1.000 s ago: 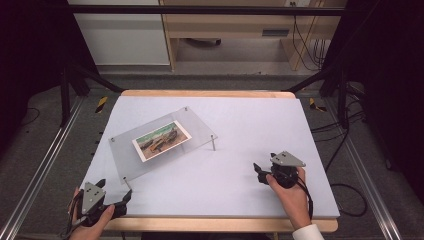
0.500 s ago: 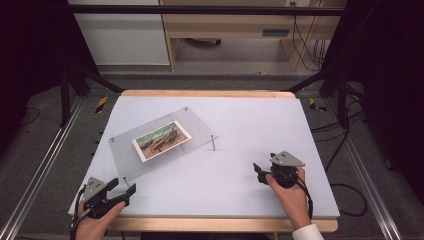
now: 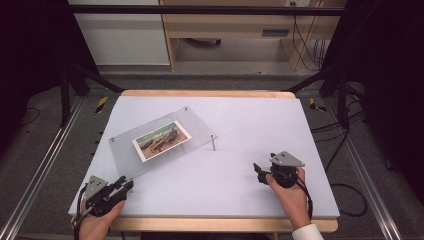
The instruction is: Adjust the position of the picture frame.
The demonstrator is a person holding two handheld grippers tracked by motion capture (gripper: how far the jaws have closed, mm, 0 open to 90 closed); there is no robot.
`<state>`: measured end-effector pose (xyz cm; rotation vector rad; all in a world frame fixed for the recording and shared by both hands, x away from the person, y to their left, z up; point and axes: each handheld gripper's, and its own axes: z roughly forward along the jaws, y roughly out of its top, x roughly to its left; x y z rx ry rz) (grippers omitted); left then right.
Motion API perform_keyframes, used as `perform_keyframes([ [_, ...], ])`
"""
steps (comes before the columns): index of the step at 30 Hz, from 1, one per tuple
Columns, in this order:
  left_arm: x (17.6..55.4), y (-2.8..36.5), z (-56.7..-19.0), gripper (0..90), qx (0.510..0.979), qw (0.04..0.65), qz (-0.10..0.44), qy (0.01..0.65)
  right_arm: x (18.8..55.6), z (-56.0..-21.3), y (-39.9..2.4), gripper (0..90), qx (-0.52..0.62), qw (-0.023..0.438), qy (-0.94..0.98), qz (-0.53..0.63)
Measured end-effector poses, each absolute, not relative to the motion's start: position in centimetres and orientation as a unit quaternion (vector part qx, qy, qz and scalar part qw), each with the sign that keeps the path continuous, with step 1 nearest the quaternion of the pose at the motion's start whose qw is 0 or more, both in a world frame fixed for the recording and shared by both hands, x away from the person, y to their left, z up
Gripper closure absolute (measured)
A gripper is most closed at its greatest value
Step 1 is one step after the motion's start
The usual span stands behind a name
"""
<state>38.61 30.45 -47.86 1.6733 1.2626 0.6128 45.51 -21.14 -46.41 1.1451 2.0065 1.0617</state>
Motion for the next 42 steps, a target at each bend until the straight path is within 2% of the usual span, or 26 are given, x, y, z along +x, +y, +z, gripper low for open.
perform_keyframes([
  [7,38.9,30.3,-48.0,72.9,0.685,0.463,0.236,0.511,45.5,-46.4,-21.1,27.6,0.431,0.297,0.754,0.398],
  [10,38.8,30.5,-47.9,79.5,0.679,0.469,0.226,0.517,45.5,-46.4,-21.1,27.5,0.428,0.300,0.755,0.397],
  [17,38.8,30.5,-47.6,81.5,0.678,0.469,0.228,0.517,45.4,-46.2,-20.2,25.7,0.412,0.306,0.761,0.397],
  [24,38.8,30.5,-47.4,82.0,0.673,0.478,0.226,0.517,46.1,-45.0,-16.4,24.3,0.392,0.274,0.773,0.417],
  [27,38.7,30.7,-47.3,82.6,0.667,0.486,0.224,0.518,47.0,-44.6,-14.6,29.3,0.386,0.256,0.777,0.427],
  [28,38.8,30.8,-47.2,82.7,0.666,0.489,0.222,0.518,47.8,-44.3,-13.5,35.6,0.385,0.243,0.777,0.434],
  [29,38.8,30.8,-47.2,82.7,0.666,0.489,0.222,0.518,47.8,-44.3,-13.5,35.6,0.385,0.243,0.777,0.434],
  [30,38.7,30.8,-47.2,82.9,0.665,0.491,0.222,0.518,48.9,-44.2,-12.3,40.3,0.383,0.239,0.781,0.433],
  [33,38.7,30.8,-47.1,83.0,0.663,0.495,0.222,0.516,49.8,-44.2,-11.5,44.8,0.385,0.237,0.781,0.432],
  [34,38.7,30.8,-47.0,83.2,0.661,0.499,0.221,0.515,50.8,-44.2,-10.7,49.4,0.384,0.236,0.783,0.429],
  [37,38.7,30.9,-46.9,83.4,0.658,0.503,0.220,0.515,51.7,-44.4,-10.1,53.2,0.382,0.237,0.785,0.426],
  [38,38.7,31.0,-46.8,83.4,0.657,0.505,0.218,0.516,52.5,-44.6,-9.6,57.2,0.384,0.235,0.785,0.425],
  [42,38.7,31.1,-46.8,83.5,0.653,0.512,0.212,0.517,53.5,-44.9,-9.1,61.0,0.385,0.232,0.785,0.426],
])
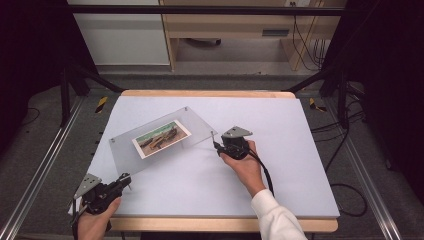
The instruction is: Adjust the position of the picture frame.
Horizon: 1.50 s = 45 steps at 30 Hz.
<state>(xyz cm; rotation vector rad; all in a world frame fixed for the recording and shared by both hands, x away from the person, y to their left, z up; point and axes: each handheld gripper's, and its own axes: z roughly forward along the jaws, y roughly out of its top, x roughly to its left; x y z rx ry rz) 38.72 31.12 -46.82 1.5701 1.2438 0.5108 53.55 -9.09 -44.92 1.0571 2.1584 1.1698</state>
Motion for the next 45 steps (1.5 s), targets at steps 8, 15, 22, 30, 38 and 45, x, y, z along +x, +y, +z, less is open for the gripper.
perform_keyframes([
  [8,38.7,31.3,-46.8,83.7,0.647,0.520,0.208,0.519,55.5,-46.0,-8.2,67.5,0.394,0.214,0.776,0.443],
  [15,38.7,31.3,-46.7,83.9,0.644,0.522,0.207,0.519,56.4,-46.5,-7.4,75.1,0.390,0.210,0.766,0.466],
  [22,38.7,31.4,-46.6,84.2,0.641,0.525,0.210,0.519,56.6,-45.9,-7.4,80.4,0.387,0.216,0.756,0.482],
  [30,38.6,31.3,-46.5,83.7,0.637,0.526,0.221,0.518,56.8,-45.5,-7.3,85.0,0.381,0.212,0.759,0.483],
  [38,38.6,31.4,-46.4,78.0,0.629,0.527,0.231,0.523,56.9,-45.1,-7.2,85.1,0.384,0.207,0.760,0.482],
  [45,38.7,31.3,-46.4,81.4,0.624,0.532,0.233,0.523,56.9,-45.1,-7.2,85.1,0.383,0.207,0.761,0.481],
])
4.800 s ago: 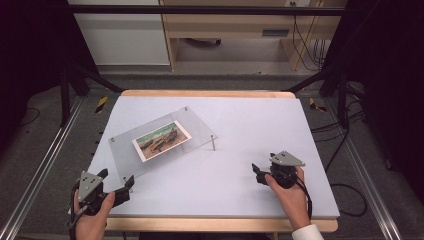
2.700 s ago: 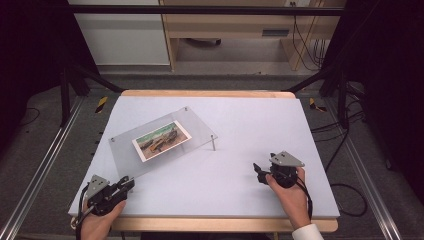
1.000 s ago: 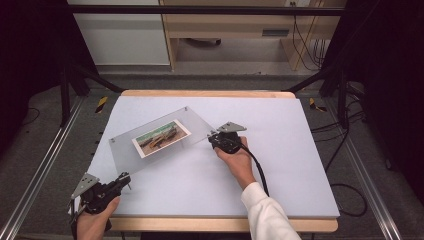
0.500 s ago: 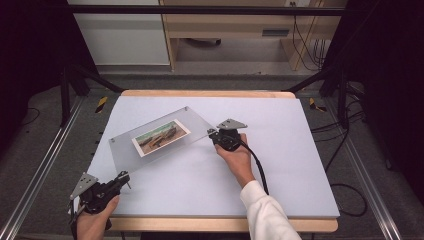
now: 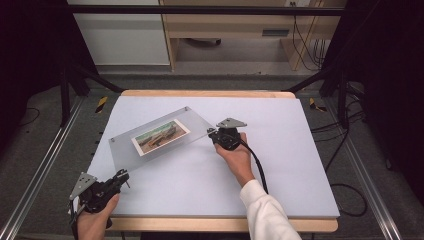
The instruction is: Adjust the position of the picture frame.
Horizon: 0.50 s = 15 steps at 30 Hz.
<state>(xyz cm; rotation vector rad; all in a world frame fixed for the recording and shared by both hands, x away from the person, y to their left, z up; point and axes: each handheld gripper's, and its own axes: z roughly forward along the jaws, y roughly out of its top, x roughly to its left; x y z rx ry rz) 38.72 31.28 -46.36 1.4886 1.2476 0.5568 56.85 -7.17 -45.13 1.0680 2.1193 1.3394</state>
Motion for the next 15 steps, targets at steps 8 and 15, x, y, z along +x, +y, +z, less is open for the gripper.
perform_keyframes([
  [8,38.71,31.47,-46.34,84.2,0.619,0.531,0.233,0.530,56.80,-45.19,-7.04,84.7,0.385,0.199,0.761,0.483],
  [15,38.70,31.47,-46.33,84.3,0.621,0.528,0.233,0.531,57.10,-45.47,-6.94,83.0,0.391,0.192,0.755,0.490],
])
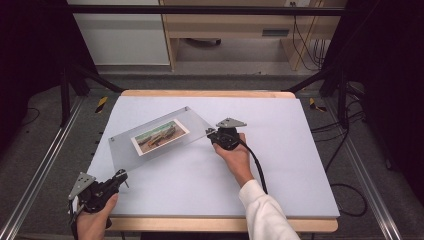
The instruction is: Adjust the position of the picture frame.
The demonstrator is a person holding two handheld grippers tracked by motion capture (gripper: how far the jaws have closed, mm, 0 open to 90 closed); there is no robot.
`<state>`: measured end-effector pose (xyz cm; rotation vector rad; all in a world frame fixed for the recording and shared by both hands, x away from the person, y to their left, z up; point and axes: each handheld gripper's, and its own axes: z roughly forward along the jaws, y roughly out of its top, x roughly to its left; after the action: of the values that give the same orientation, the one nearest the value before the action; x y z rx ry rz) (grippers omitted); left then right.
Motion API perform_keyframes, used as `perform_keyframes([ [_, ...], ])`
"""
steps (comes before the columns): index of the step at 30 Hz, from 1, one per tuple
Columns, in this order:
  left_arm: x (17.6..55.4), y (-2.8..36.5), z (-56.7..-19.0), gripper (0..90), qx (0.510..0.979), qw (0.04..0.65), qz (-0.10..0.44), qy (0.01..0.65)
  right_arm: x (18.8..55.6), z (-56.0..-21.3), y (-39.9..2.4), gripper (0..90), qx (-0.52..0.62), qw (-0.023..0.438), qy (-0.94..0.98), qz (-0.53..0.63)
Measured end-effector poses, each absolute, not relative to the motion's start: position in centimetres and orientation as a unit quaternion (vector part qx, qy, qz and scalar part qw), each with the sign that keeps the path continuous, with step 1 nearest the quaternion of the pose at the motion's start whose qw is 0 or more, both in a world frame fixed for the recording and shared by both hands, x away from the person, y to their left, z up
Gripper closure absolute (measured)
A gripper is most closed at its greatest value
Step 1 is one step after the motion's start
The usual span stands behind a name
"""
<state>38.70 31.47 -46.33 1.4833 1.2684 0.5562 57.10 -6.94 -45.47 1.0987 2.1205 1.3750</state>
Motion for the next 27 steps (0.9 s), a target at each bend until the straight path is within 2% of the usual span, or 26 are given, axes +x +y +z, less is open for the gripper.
perform_keyframes([
  [13,38.79,31.40,-46.19,81.1,0.625,0.520,0.240,0.530,57.15,-45.24,-6.85,84.6,0.389,0.191,0.761,0.484],
  [19,38.97,31.36,-46.13,83.8,0.628,0.517,0.240,0.530,57.26,-45.12,-6.83,83.9,0.396,0.180,0.759,0.484],
  [27,38.96,31.41,-45.71,84.5,0.630,0.513,0.250,0.526,57.21,-44.80,-6.71,85.3,0.385,0.192,0.765,0.480],
])
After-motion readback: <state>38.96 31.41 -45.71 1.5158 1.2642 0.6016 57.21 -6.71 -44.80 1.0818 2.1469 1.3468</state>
